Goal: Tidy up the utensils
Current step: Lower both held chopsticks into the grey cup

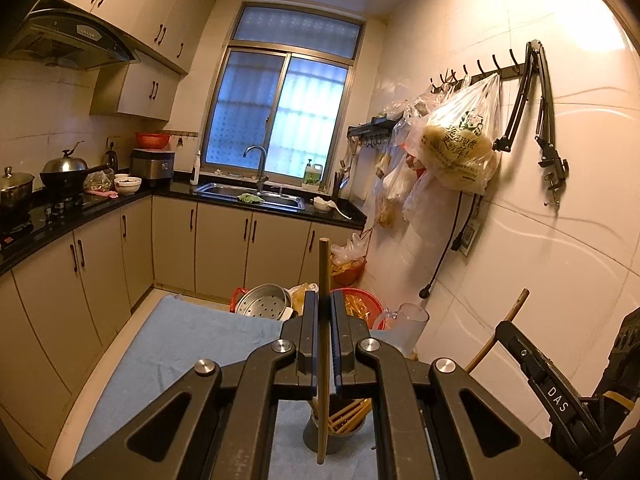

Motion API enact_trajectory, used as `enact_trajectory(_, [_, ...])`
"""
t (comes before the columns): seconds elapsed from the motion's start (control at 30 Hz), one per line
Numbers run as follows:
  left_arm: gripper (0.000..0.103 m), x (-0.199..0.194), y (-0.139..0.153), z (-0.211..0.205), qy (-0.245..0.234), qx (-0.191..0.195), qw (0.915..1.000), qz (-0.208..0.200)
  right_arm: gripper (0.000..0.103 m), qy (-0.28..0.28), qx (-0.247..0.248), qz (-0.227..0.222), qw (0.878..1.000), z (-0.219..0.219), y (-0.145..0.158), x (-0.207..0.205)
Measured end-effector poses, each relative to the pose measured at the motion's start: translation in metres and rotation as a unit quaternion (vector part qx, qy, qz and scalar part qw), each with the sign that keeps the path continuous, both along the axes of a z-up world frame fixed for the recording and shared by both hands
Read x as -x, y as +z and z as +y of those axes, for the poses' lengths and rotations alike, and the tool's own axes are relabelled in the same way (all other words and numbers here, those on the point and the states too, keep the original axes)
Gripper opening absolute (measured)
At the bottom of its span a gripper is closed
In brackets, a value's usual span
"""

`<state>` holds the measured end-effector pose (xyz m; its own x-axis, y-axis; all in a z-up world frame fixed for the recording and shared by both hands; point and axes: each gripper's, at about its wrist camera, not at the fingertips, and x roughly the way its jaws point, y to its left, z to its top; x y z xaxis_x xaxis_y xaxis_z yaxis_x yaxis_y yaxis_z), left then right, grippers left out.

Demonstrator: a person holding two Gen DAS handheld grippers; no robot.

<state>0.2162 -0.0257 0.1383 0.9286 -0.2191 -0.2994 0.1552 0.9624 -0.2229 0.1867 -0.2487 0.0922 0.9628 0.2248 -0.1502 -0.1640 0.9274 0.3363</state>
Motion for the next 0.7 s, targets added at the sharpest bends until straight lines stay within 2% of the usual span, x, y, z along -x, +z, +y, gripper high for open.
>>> enact_trajectory(0.2, [0.006,-0.017,-0.004,-0.006,0.002,-0.006,1.0000,0.000,0.008,-0.004,-0.005,0.004,1.000,-0.001,-0.006,-0.018])
enact_trajectory(0.43, [0.006,-0.031,-0.010,-0.010,0.008,0.018,0.9994,-0.028,0.008,-0.008,-0.004,0.003,1.000,0.003,-0.011,-0.037])
enact_trajectory(0.7, [0.006,-0.050,-0.028,-0.021,-0.001,0.027,0.9996,-0.012,0.008,-0.022,-0.002,0.016,1.000,0.006,-0.032,-0.054])
